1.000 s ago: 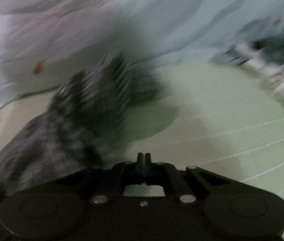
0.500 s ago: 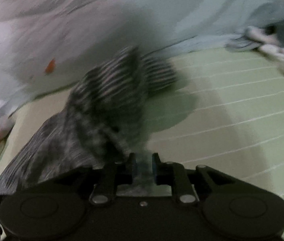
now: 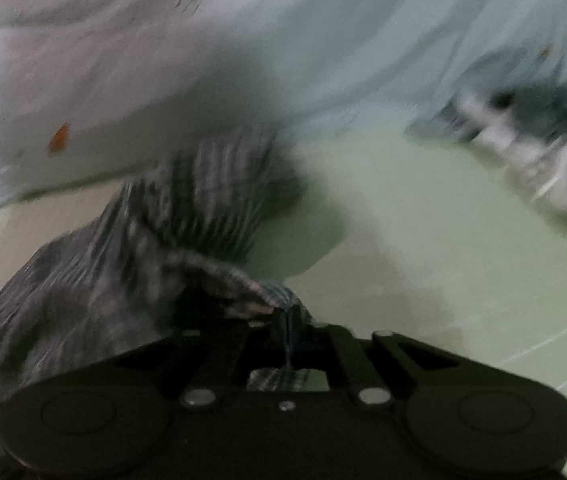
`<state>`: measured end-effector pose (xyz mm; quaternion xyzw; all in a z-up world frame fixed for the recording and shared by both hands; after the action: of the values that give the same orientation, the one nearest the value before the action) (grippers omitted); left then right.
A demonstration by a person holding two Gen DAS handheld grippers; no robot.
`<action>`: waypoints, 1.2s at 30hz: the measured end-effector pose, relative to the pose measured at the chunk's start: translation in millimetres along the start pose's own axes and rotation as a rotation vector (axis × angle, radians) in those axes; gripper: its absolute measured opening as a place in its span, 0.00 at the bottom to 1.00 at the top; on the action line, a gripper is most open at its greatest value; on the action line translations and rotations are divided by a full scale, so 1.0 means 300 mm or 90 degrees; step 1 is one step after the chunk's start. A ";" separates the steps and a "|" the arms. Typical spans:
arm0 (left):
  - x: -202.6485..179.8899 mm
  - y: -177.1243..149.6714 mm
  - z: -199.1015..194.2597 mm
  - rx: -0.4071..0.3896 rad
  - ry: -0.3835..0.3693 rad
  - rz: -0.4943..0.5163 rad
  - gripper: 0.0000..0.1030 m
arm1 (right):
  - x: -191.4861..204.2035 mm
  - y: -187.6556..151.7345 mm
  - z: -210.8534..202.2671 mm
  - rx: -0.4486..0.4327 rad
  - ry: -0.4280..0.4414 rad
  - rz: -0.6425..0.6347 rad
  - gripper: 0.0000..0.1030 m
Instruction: Fold clothes
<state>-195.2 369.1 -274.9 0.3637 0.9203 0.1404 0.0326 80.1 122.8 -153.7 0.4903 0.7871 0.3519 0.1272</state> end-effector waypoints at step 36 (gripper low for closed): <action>-0.011 -0.040 -0.249 -0.070 0.007 -0.018 1.00 | -0.384 -0.153 0.104 0.082 -0.058 0.097 0.07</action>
<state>-212.8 340.8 -206.8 0.3472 0.9165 0.1925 0.0500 121.9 24.4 -224.1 0.5715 0.7618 0.2868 0.1040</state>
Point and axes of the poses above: each gripper's, at about its wrist camera, not at the fingertips, and z roughly the way its jaws point, x to its left, y to its top, the point moved 7 cm from there along z, roughly the way its jaws point, and after that the axes turned 5 degrees about z, right-handed, at the moved point
